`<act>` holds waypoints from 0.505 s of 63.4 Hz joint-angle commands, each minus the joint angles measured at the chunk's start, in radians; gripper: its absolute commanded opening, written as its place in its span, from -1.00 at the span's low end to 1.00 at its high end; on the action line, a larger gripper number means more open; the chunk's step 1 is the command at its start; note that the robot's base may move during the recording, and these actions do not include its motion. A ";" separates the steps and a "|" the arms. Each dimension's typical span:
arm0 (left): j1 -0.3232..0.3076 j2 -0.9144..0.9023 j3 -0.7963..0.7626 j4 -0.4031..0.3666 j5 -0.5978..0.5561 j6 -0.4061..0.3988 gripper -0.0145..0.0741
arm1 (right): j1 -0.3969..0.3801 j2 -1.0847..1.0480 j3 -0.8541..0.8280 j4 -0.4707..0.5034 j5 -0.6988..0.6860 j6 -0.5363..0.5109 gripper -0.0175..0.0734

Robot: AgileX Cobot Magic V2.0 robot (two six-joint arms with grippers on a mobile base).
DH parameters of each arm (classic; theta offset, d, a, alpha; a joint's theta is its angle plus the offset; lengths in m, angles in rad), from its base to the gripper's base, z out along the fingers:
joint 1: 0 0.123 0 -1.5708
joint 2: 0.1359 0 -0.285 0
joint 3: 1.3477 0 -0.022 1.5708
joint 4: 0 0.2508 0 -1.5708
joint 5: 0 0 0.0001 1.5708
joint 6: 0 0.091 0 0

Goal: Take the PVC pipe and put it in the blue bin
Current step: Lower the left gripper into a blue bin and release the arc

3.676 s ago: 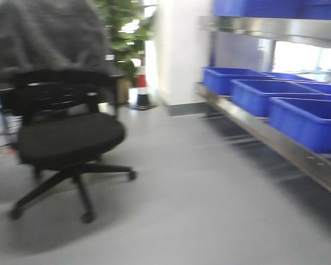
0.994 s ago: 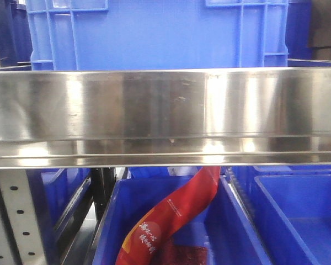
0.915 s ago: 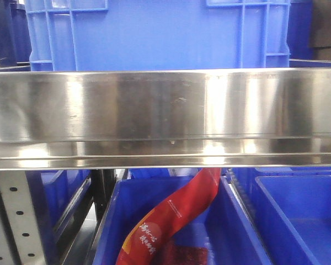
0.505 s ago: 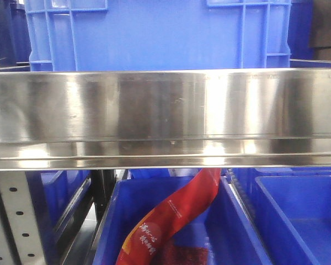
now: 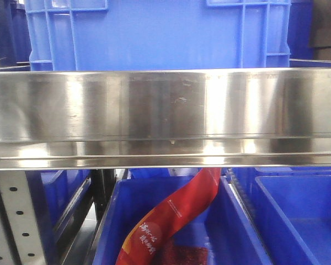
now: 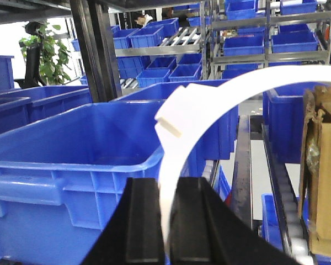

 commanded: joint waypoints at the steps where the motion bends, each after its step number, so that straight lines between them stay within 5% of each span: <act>1: -0.003 0.022 -0.001 -0.016 -0.008 0.002 -0.92 | -0.001 0.009 -0.003 -0.011 -0.045 -0.005 -0.99; 10: -0.005 0.129 -0.090 -0.128 0.033 0.017 -0.92 | 0.010 0.102 -0.073 0.029 -0.049 -0.005 -0.99; 22: -0.005 0.332 -0.331 -0.176 0.219 0.184 -0.92 | 0.024 0.279 -0.198 0.029 -0.017 -0.005 -0.99; 32: -0.005 0.505 -0.504 -0.277 0.291 0.188 -0.92 | 0.031 0.431 -0.293 0.029 -0.017 -0.005 -0.99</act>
